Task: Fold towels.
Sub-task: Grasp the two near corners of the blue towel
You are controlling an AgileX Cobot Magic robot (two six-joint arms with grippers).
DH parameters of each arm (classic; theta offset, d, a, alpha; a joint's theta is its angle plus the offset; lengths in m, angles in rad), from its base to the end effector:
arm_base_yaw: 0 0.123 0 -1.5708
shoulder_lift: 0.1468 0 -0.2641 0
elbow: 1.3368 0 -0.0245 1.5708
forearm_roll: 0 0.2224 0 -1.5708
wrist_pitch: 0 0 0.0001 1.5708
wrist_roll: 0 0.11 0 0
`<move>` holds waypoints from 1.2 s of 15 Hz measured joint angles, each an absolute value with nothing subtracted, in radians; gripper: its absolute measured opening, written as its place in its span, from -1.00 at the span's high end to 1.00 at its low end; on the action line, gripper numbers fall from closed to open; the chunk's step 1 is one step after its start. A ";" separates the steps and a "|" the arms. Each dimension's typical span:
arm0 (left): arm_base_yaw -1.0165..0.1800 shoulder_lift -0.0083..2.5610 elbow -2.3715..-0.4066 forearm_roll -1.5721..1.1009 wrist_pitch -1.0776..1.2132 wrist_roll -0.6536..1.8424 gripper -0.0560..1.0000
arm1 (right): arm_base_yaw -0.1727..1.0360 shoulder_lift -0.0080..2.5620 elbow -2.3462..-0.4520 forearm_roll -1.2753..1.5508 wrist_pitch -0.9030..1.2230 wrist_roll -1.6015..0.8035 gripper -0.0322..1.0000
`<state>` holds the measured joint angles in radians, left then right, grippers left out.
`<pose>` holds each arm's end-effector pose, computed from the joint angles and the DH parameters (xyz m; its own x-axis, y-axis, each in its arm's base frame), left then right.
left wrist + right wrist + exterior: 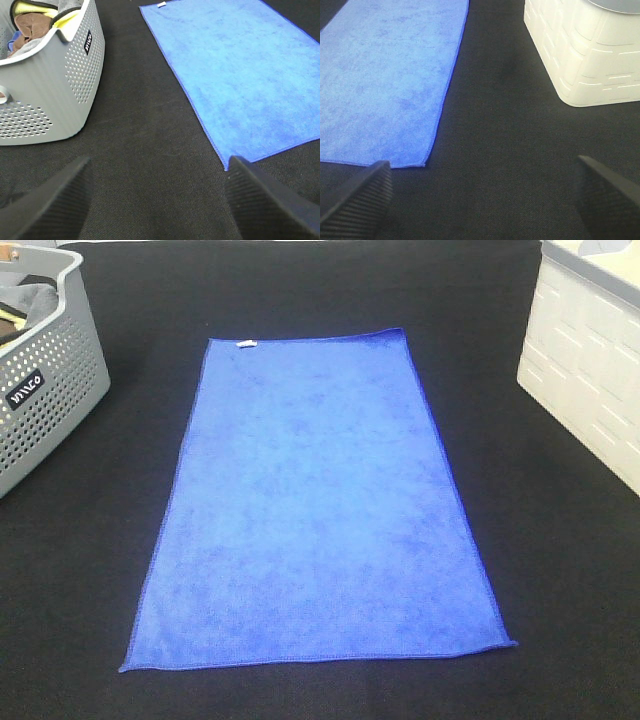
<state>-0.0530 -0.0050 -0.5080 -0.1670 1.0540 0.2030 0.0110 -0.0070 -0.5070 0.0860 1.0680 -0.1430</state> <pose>0.0055 -0.0162 0.2589 -0.4074 0.1401 -0.9024 0.2329 0.9714 0.0457 0.0059 0.0083 0.2565 -0.4384 -0.1059 -0.8925 -0.1233 0.9907 -0.0570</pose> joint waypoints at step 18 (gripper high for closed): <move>-0.053 -0.005 -0.508 -0.167 1.054 0.203 -0.45 | 0.011 -0.007 -0.507 0.086 1.068 -0.143 -0.82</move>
